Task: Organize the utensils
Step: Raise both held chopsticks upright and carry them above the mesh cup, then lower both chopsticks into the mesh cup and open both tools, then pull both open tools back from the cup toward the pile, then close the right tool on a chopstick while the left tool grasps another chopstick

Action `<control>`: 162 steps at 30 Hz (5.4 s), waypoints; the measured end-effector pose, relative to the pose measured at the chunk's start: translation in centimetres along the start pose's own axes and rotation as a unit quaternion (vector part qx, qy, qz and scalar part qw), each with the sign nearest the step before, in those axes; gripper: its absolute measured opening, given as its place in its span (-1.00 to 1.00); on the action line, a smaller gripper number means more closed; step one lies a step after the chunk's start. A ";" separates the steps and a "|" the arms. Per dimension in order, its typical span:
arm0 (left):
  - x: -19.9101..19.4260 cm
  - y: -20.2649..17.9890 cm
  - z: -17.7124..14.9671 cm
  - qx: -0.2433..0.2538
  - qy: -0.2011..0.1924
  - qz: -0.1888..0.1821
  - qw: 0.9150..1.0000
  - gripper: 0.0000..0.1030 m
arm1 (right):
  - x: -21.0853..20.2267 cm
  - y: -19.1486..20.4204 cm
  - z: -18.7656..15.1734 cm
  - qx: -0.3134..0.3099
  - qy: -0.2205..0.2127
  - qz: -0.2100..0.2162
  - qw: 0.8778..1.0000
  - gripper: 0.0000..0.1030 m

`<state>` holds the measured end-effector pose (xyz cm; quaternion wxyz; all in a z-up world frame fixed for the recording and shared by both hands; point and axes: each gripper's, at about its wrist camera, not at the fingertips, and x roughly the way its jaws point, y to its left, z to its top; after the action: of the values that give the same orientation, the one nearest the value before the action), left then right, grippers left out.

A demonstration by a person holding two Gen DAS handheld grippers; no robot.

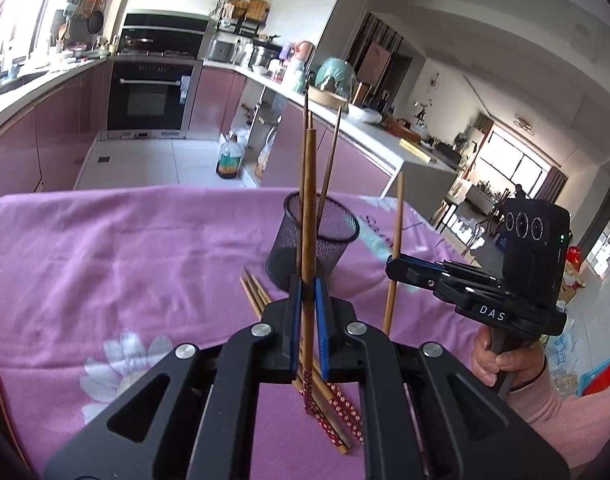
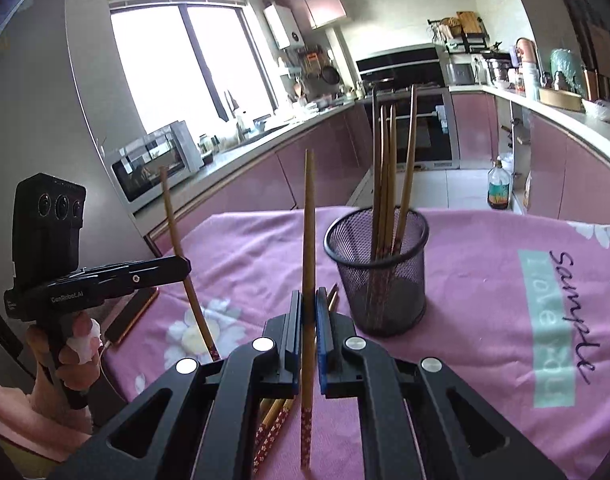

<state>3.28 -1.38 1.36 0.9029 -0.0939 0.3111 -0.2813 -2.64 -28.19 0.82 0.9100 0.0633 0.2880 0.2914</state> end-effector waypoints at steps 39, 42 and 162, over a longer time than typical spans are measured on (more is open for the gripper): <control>0.5 -6.0 11.9 0.072 -0.111 0.027 0.991 -0.86 | -2.7 -0.3 9.6 -0.057 -0.121 -0.049 0.990 -0.90; 1.5 -6.5 11.9 0.076 -0.104 0.035 0.991 -0.86 | -2.0 -0.4 9.5 -0.054 -0.115 -0.054 0.990 -0.90; 8.8 1.0 -8.1 0.054 0.126 0.127 0.982 -0.24 | 7.5 2.3 -7.0 -0.048 0.148 -0.067 0.986 -0.41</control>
<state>4.48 -5.53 -9.86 0.8885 0.0317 0.4161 -0.1908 -2.70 -22.37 -7.97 0.8767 -0.0437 0.4086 0.2499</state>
